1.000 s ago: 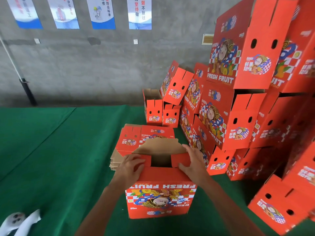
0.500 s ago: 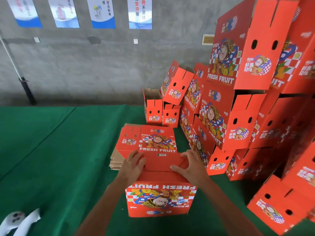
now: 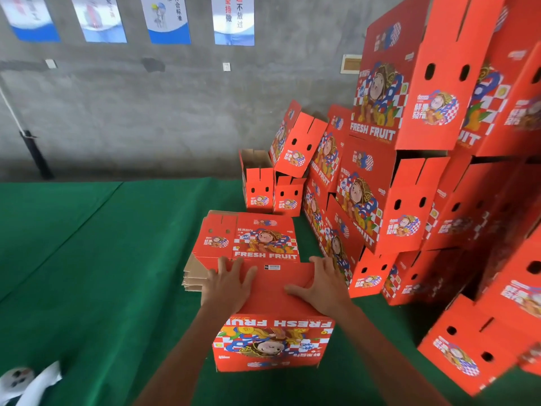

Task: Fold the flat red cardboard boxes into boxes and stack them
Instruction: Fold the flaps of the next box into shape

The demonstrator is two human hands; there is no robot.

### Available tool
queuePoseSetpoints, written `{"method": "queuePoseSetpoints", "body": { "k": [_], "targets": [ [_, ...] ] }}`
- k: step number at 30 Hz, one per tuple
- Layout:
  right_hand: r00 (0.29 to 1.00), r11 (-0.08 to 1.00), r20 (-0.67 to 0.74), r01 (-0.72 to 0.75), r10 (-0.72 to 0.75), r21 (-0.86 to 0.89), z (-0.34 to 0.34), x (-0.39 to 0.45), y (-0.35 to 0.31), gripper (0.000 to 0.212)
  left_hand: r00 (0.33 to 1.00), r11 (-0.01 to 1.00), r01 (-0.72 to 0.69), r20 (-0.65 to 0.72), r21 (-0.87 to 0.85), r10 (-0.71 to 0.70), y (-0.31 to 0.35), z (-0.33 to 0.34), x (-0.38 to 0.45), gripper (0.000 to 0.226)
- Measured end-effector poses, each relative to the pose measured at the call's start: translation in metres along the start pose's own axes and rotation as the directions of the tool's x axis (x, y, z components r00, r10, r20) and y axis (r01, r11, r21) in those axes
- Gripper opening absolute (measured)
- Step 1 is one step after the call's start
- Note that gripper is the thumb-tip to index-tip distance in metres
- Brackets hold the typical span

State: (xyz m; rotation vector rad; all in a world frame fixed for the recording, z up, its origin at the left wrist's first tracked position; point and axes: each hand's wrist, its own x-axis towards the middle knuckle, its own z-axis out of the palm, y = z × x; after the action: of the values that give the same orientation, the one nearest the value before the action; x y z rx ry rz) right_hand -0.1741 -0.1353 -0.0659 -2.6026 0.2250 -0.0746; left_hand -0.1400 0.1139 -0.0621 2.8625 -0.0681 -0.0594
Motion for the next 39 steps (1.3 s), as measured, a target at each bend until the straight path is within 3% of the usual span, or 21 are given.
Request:
{"method": "queuePoseSetpoints", "body": {
  "k": [3, 4, 6, 8, 11, 14, 19, 22, 25, 28, 31, 35, 39],
  "targets": [
    [0.988, 0.908, 0.013, -0.144, 0.151, 0.394, -0.008, -0.001, 0.014, 0.079, 1.000, 1.000, 0.013, -0.011, -0.015, -0.013, 0.002, 0.001, -0.002, 0.068],
    [0.973, 0.855, 0.093, -0.232, 0.213, 0.463, -0.010, -0.001, 0.019, 0.081, 1.000, 0.999, 0.020, -0.015, -0.032, -0.020, 0.001, 0.001, -0.002, 0.067],
    [0.856, 0.721, 0.383, -0.505, 0.348, 0.474, -0.015, -0.004, 0.030, 0.089, 1.000, 0.998, 0.024, -0.012, -0.058, -0.024, 0.001, 0.000, -0.004, 0.064],
    [0.727, 0.628, 0.573, -0.657, 0.379, 0.418, -0.016, -0.008, 0.044, 0.095, 1.000, 0.997, 0.020, -0.022, -0.070, -0.022, 0.001, 0.001, -0.008, 0.062],
    [0.640, 0.591, 0.663, -0.725, 0.388, 0.354, -0.011, -0.014, 0.055, 0.095, 0.998, 0.997, 0.026, -0.048, -0.072, -0.030, 0.001, 0.000, -0.012, 0.059],
    [0.560, 0.633, 0.723, -0.743, 0.406, 0.220, -0.007, -0.023, 0.054, 0.090, 0.998, 0.997, 0.000, -0.063, -0.077, -0.005, -0.003, -0.002, -0.017, 0.057],
    [0.525, 0.669, 0.778, -0.719, 0.344, 0.190, -0.013, -0.028, 0.053, 0.088, 0.997, 0.994, 0.002, -0.070, -0.111, -0.009, -0.015, -0.001, -0.025, 0.055],
    [0.502, 0.605, 0.829, -0.748, 0.246, 0.273, -0.010, -0.034, 0.055, 0.085, 0.997, 0.988, 0.016, -0.072, -0.154, -0.027, -0.025, 0.000, -0.030, 0.056],
    [0.516, 0.540, 0.846, -0.755, 0.138, 0.372, -0.002, -0.040, 0.056, 0.086, 0.996, 0.980, 0.018, -0.085, -0.199, -0.035, -0.039, 0.000, -0.035, 0.057],
    [0.534, 0.567, 0.844, -0.713, 0.056, 0.413, -0.009, -0.038, 0.042, 0.100, 0.991, 0.962, 0.027, -0.120, -0.273, -0.062, -0.055, -0.006, -0.040, 0.059],
    [0.619, 0.587, 0.786, -0.642, 0.016, 0.493, -0.030, -0.024, 0.011, 0.096, 0.974, 0.906, 0.031, -0.191, -0.422, -0.122, -0.071, -0.019, -0.045, 0.061],
    [0.813, 0.758, 0.573, -0.308, -0.103, 0.574, -0.080, 0.002, -0.058, 0.075, 0.925, 0.767, -0.043, -0.315, -0.640, -0.211, -0.077, -0.058, -0.027, 0.062],
    [0.931, 0.885, 0.293, 0.064, -0.220, 0.462, -0.121, 0.021, -0.139, 0.082, 0.921, 0.707, -0.185, -0.371, -0.683, -0.118, -0.086, -0.100, 0.005, 0.046]
  ]
}}
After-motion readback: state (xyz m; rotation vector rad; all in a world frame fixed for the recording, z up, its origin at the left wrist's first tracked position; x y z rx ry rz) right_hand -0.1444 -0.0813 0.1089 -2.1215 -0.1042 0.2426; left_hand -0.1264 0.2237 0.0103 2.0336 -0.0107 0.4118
